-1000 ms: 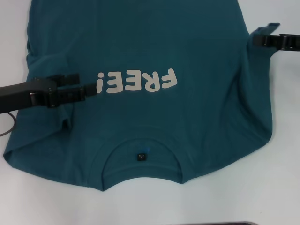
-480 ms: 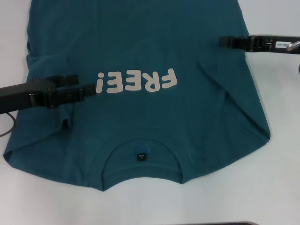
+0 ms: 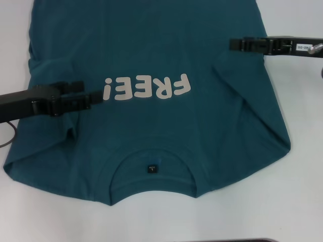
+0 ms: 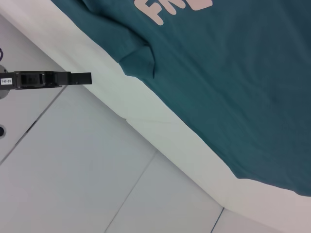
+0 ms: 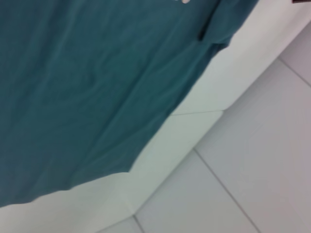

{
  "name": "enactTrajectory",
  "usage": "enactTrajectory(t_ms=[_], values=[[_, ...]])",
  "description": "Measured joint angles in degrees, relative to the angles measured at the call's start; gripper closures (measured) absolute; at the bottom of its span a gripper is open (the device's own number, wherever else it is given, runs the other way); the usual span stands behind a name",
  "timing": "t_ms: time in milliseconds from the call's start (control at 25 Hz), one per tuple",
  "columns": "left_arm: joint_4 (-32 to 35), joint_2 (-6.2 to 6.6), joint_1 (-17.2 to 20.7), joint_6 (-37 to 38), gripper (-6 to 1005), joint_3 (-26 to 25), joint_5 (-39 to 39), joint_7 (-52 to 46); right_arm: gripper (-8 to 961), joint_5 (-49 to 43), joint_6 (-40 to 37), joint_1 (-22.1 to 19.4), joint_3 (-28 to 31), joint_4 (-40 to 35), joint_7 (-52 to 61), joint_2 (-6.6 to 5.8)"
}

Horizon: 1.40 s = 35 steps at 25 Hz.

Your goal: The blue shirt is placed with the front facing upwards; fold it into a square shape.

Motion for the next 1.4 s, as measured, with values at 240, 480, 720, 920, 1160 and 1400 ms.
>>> enactTrajectory(t_ms=[240,480,720,920,1160,1400], values=[[0.0,0.06,0.0,0.4,92,0.1,0.0,0.0,247,0.0,-0.1,-3.0,0.1,0.1,0.9,-2.01],[-0.2,0.09,0.2,0.6,91,0.3,-0.1,0.0,188,-0.5,0.0,-5.5,0.1,0.1,5.2,-4.17],[-0.1,0.09,0.4,0.7,91,0.4,-0.1,0.0,204,-3.1,0.1,-6.3,-0.3,0.1,8.1,-5.04],[-0.1,0.09,0.3,0.7,92,0.4,-0.1,0.0,206,-5.7,-0.2,-5.6,-0.4,-0.5,8.2,-4.58],[0.0,0.09,0.2,0.7,92,0.4,0.0,0.0,209,-6.1,-2.1,-5.3,-0.6,-1.0,8.4,-3.37],[0.0,0.09,0.2,0.4,91,0.4,0.0,0.1,222,-6.2,-4.1,-4.7,-1.7,-2.5,8.4,-2.76]])
